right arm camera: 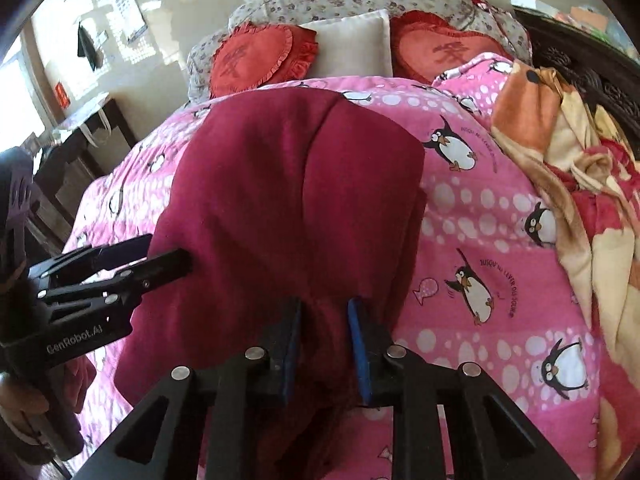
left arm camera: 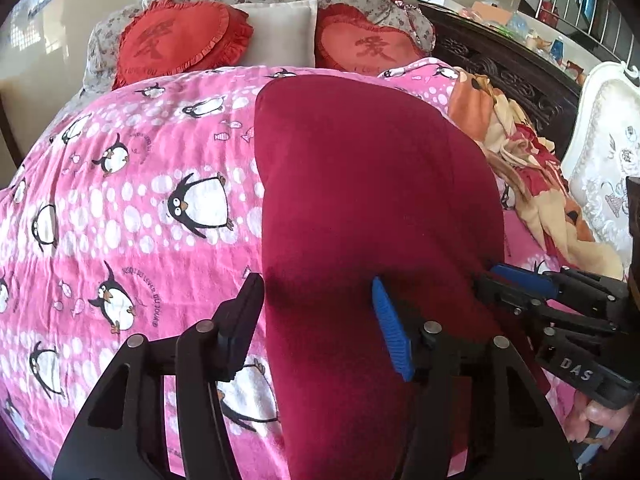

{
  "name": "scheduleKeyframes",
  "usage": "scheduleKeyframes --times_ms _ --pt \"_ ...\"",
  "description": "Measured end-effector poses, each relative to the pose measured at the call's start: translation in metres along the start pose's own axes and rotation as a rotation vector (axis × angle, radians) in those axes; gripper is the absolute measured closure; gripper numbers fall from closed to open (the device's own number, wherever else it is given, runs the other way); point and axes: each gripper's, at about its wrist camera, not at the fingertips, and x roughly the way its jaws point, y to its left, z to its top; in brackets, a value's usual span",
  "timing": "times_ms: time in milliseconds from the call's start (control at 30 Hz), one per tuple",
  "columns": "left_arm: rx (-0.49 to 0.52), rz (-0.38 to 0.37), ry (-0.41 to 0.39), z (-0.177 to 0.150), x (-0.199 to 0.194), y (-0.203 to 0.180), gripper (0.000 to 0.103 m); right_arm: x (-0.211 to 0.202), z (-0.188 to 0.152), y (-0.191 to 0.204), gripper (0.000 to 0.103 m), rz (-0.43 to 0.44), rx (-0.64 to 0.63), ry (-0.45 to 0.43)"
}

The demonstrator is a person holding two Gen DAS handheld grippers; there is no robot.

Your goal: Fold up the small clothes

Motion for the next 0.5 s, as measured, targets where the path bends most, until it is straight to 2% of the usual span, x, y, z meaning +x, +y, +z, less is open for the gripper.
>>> scheduleKeyframes --times_ms 100,267,400,500 --pt "0.014 0.006 -0.001 0.001 -0.002 0.000 0.047 -0.011 0.004 0.000 0.080 0.036 0.030 -0.001" --pt "0.018 0.003 0.004 0.001 0.001 0.001 0.047 -0.030 0.025 0.008 0.074 0.055 0.037 -0.094" --pt "0.020 0.002 0.002 0.001 0.002 0.000 0.046 -0.017 0.043 0.012 0.074 0.037 0.022 -0.103" --pt "0.012 -0.001 0.000 0.001 0.005 0.001 0.040 0.011 0.052 0.004 0.074 -0.017 0.033 -0.052"
